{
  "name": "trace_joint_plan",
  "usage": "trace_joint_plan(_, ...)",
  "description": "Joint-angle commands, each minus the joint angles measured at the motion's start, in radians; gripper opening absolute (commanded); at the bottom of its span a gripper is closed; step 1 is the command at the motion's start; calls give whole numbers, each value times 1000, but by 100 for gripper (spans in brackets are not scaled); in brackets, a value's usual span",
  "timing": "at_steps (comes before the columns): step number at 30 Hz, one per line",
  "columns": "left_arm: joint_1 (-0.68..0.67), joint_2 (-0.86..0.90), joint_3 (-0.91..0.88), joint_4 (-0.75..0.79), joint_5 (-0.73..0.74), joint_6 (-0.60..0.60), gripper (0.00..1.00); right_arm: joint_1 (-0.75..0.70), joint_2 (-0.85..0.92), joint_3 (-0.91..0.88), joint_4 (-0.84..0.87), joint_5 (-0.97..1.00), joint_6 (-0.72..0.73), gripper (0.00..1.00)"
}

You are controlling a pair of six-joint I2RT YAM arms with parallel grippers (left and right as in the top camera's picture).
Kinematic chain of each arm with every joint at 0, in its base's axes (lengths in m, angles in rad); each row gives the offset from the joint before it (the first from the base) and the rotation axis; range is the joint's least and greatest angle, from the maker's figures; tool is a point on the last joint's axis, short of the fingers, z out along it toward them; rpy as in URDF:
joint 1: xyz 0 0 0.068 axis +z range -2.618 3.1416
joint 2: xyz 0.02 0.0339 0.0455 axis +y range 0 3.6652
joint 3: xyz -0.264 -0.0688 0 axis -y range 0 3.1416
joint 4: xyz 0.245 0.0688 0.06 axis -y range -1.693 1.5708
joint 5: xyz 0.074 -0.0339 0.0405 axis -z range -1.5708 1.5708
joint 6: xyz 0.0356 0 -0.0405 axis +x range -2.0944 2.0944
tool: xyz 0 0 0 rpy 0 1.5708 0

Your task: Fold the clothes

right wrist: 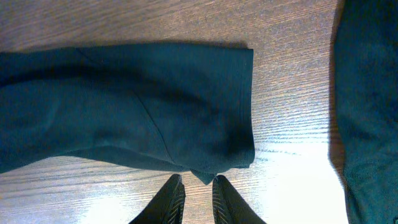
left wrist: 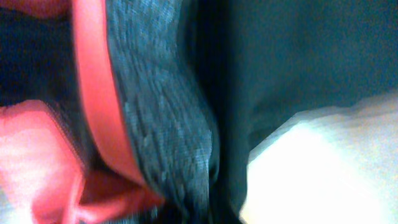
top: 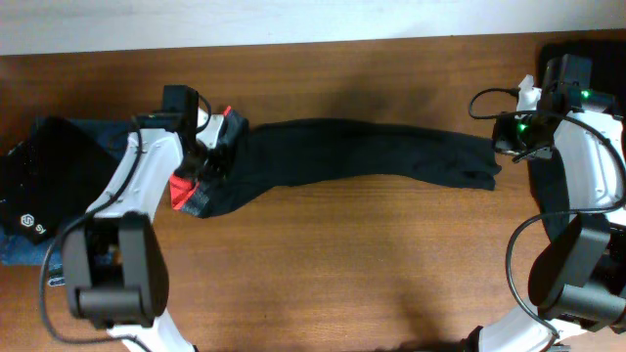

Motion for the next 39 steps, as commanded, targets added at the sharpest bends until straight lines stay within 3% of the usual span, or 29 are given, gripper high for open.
trace_joint_plan(1,1,-187,58,-119,-39,1,0,5,11,-5,2,9,-2,22)
trace_joint_plan(7,-1,-264,57,-219,-51,-23,3,5,59,-5,2,-21,-2,32)
trace_joint_plan(10,-2,-257,50,-250,-49,-26,6,5,98,-5,19,-31,-2,49)
trace_joint_plan(12,-2,-251,37,-250,-49,-26,9,5,117,-5,37,-40,-2,54)
trace_joint_plan(29,-3,-246,8,-246,-45,-25,10,5,294,-5,163,-147,2,54)
trace_joint_plan(30,-3,-246,8,-244,-45,-25,10,5,296,-5,169,-150,4,54)
trace_joint_plan(34,-3,-246,8,-229,-46,-25,11,5,300,-5,216,-150,55,33)
trace_joint_plan(37,-3,-246,8,-216,-45,-25,10,5,300,-5,232,-150,66,4)
trace_joint_plan(39,-3,-246,8,-199,-45,-26,10,5,300,-3,235,-150,66,4)
